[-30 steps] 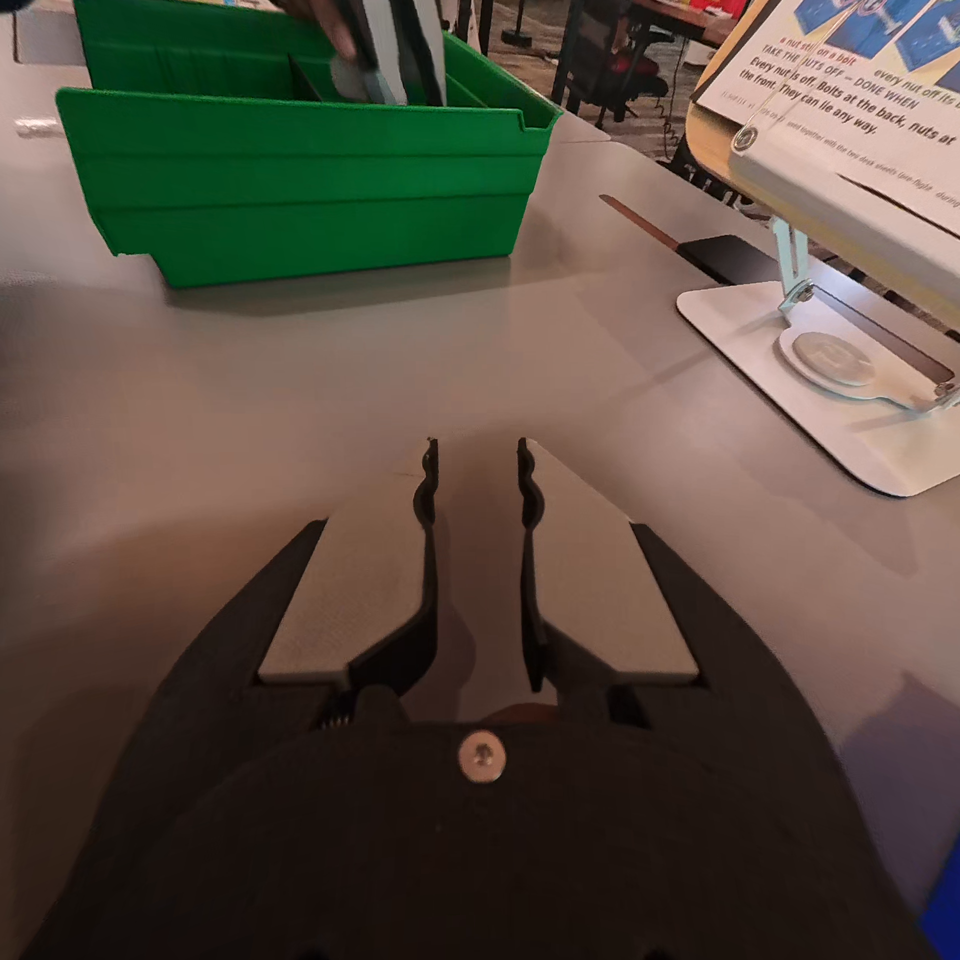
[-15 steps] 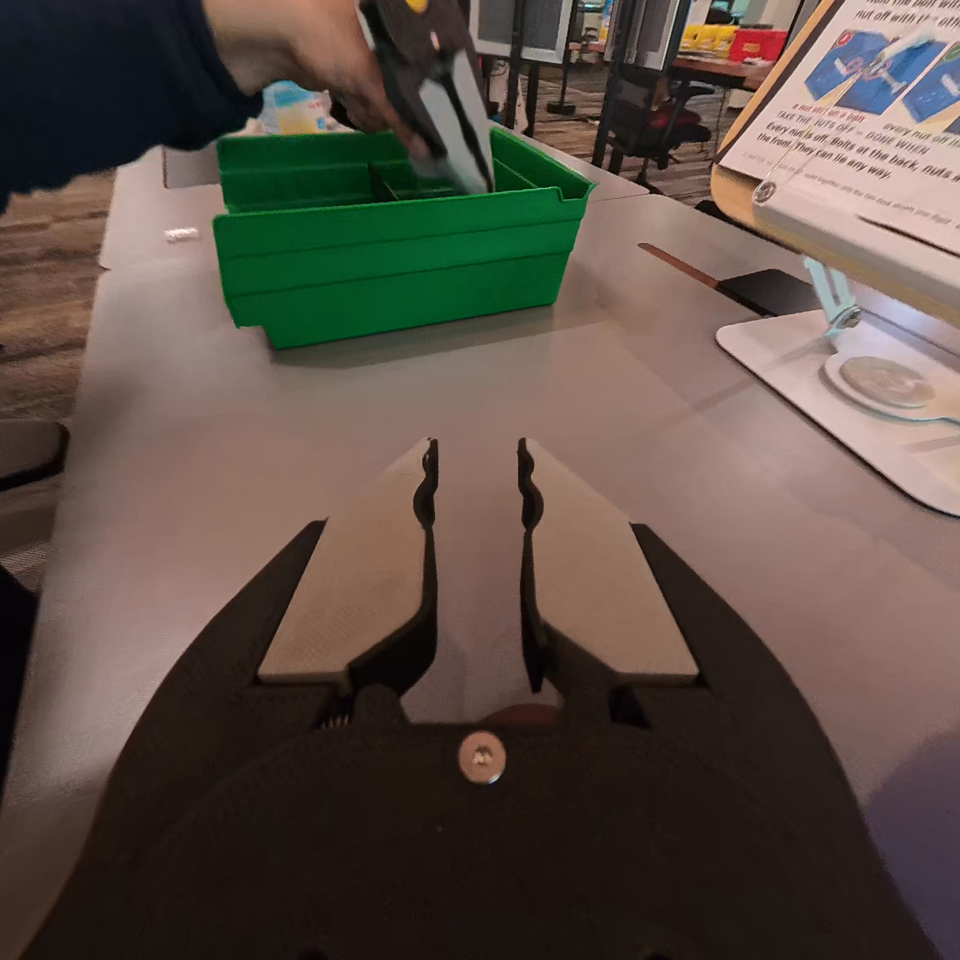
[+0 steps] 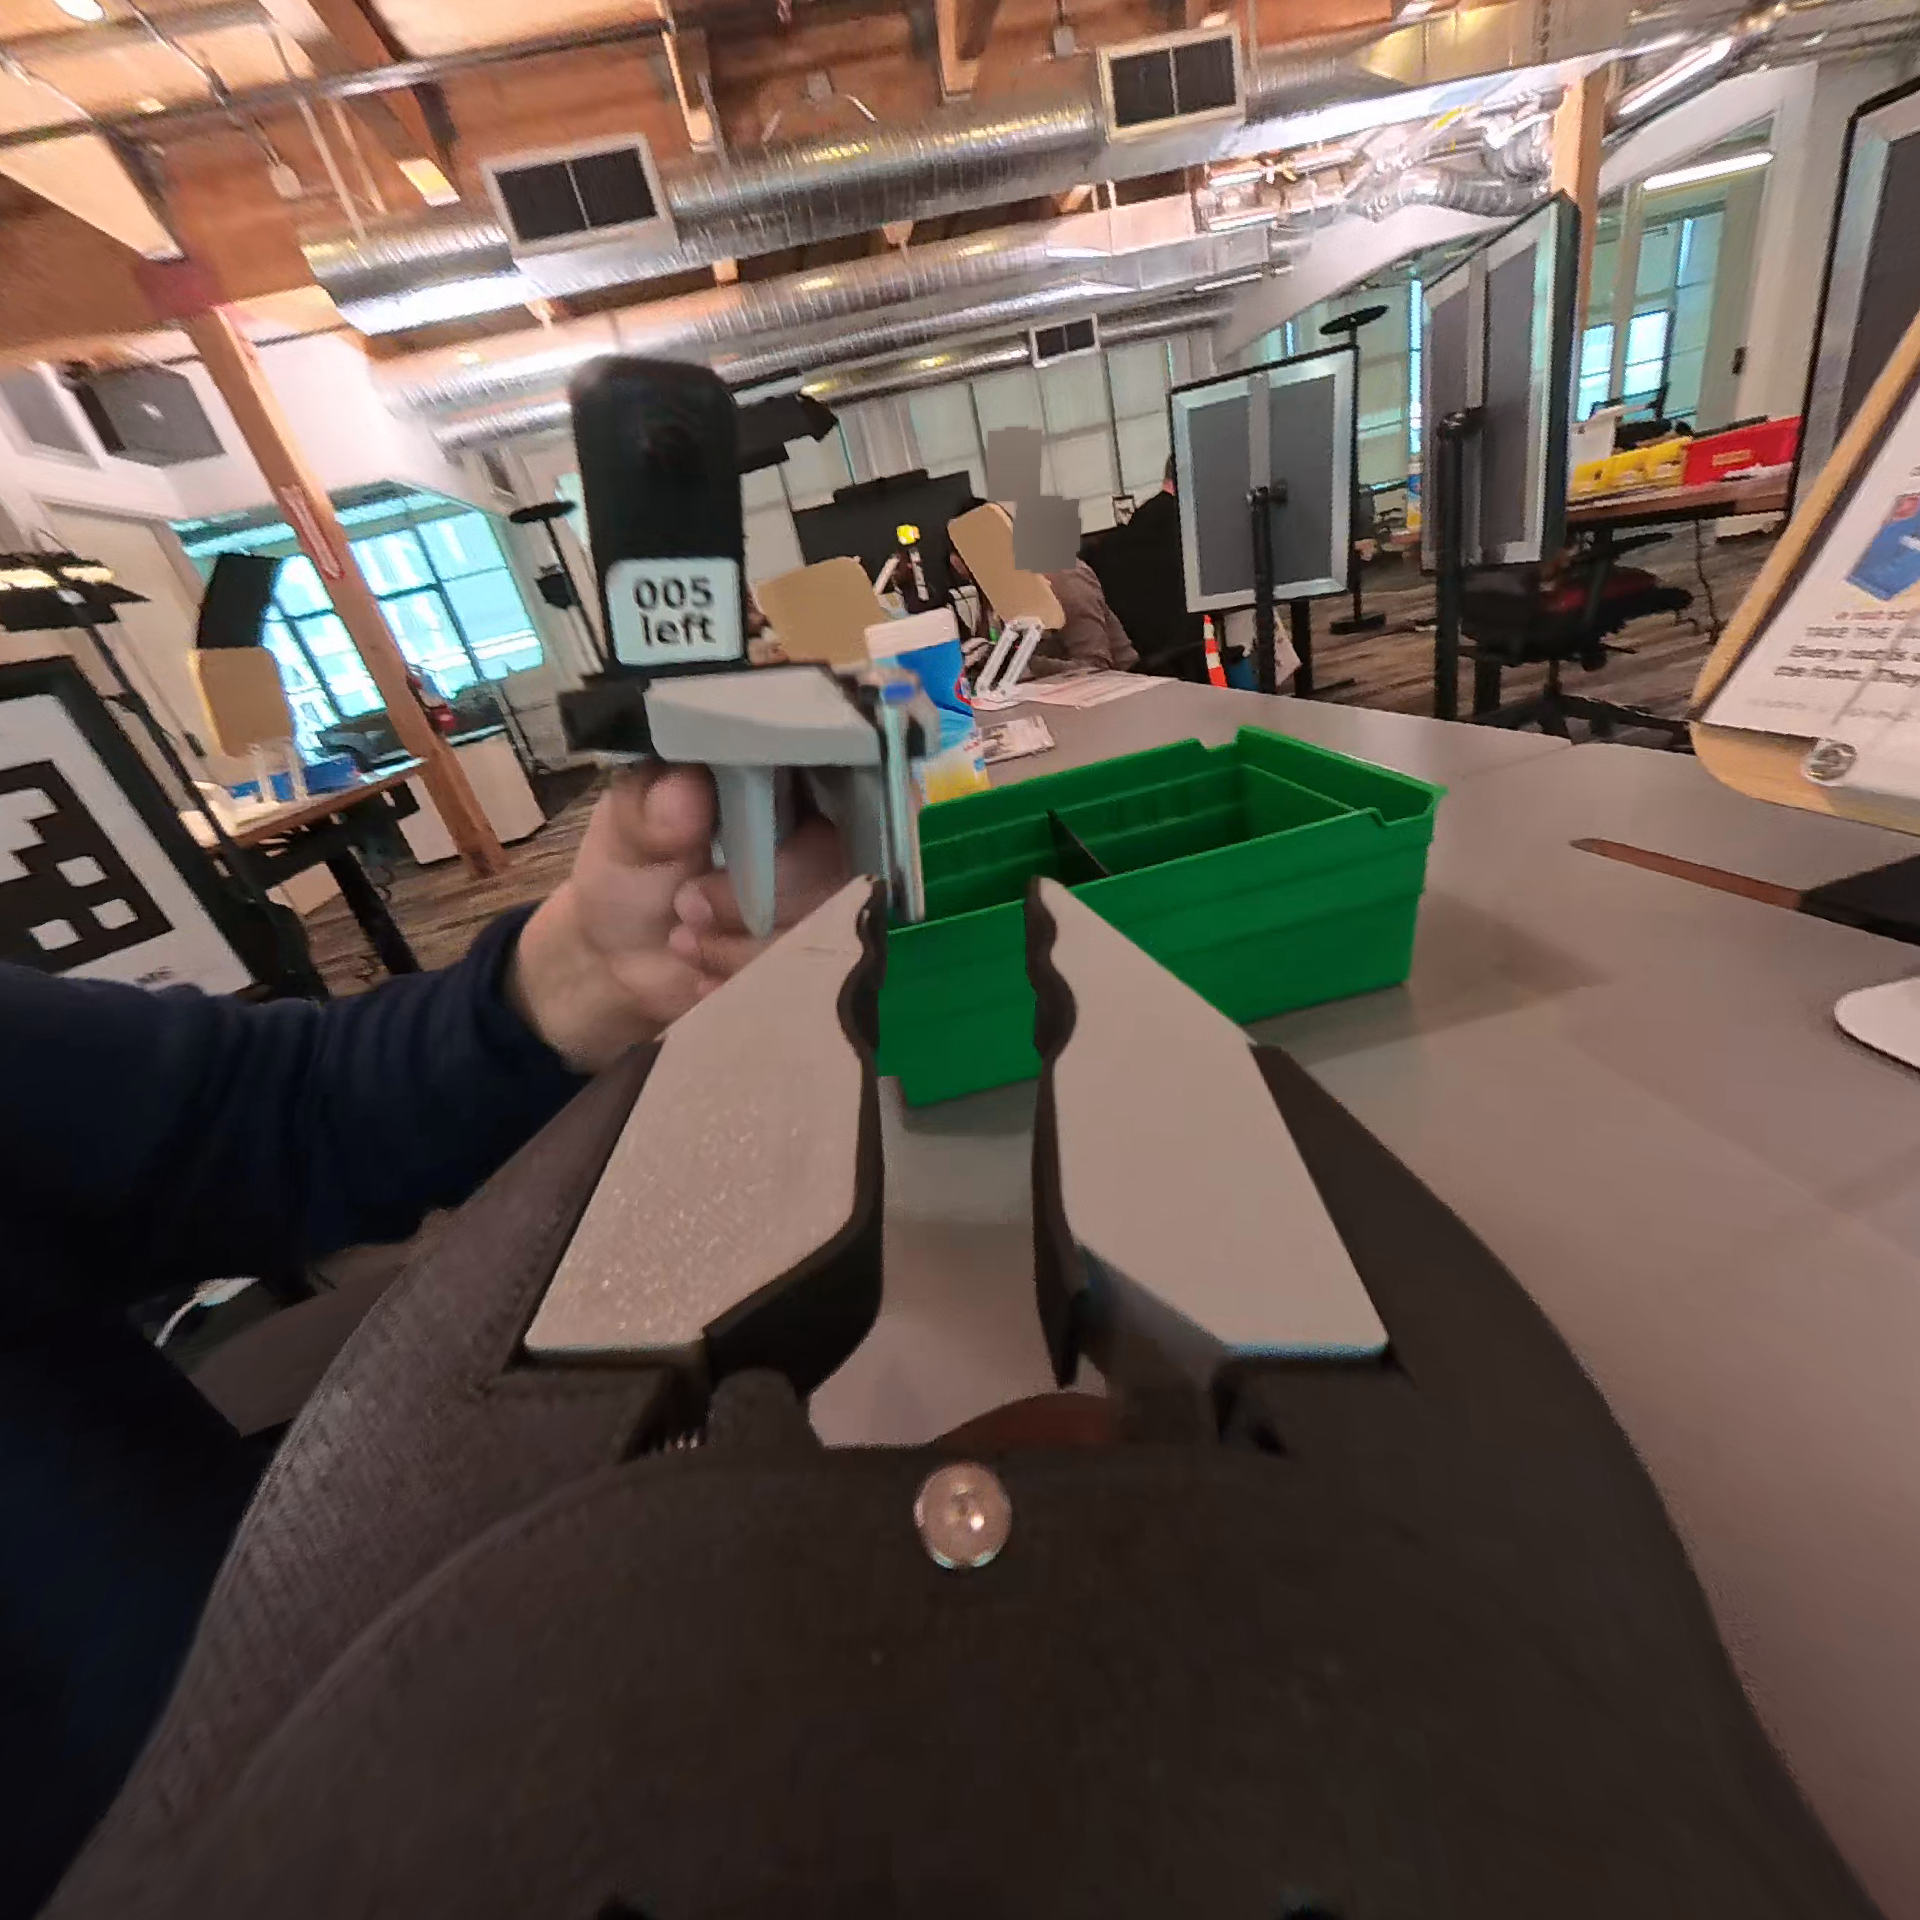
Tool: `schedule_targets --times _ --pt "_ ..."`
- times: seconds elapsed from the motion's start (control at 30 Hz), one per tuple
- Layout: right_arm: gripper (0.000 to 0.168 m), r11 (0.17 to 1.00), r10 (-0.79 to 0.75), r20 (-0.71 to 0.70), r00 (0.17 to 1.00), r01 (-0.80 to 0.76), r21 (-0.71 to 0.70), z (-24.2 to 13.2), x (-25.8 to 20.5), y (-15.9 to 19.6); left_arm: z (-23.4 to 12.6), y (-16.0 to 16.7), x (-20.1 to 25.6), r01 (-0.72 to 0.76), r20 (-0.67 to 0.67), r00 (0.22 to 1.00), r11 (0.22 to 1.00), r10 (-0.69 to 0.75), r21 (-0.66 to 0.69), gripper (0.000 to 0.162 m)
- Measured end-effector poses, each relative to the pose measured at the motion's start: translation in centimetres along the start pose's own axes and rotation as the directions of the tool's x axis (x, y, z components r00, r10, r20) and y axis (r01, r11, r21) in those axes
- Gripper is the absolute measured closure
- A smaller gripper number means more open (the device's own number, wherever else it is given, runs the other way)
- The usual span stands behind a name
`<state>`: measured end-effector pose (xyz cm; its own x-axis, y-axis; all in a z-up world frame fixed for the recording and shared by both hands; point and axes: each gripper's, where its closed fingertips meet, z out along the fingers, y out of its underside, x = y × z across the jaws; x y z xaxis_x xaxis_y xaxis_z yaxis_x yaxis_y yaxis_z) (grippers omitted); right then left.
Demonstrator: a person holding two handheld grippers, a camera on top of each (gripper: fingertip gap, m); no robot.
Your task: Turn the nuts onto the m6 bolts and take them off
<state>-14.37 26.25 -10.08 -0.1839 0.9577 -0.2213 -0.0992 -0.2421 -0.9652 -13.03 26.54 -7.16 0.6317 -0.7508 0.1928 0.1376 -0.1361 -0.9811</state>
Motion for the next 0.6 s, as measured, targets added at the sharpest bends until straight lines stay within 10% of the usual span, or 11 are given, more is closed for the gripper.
schedule_targets --times 0.27,0.5,0.6 --pt "0.166 0.949 -0.004 -0.07 0.998 -0.018 -0.313 -2.2 1.9 5.7 -1.9 3.3 -0.9 0.079 0.08 0.994 0.991 -0.071 -0.106 0.141" --pt "0.166 0.527 -0.458 -0.193 0.868 0.089 -0.845 -7.3 9.4 14.6 -18.4 2.3 -7.6 -0.058 0.363 0.89 0.857 0.277 -0.513 0.139" --pt "0.162 0.523 -0.432 -0.187 0.882 0.077 -0.849 -6.7 9.5 16.0 -25.0 5.3 -12.1 0.074 0.473 0.804 0.728 0.361 -0.682 0.136"
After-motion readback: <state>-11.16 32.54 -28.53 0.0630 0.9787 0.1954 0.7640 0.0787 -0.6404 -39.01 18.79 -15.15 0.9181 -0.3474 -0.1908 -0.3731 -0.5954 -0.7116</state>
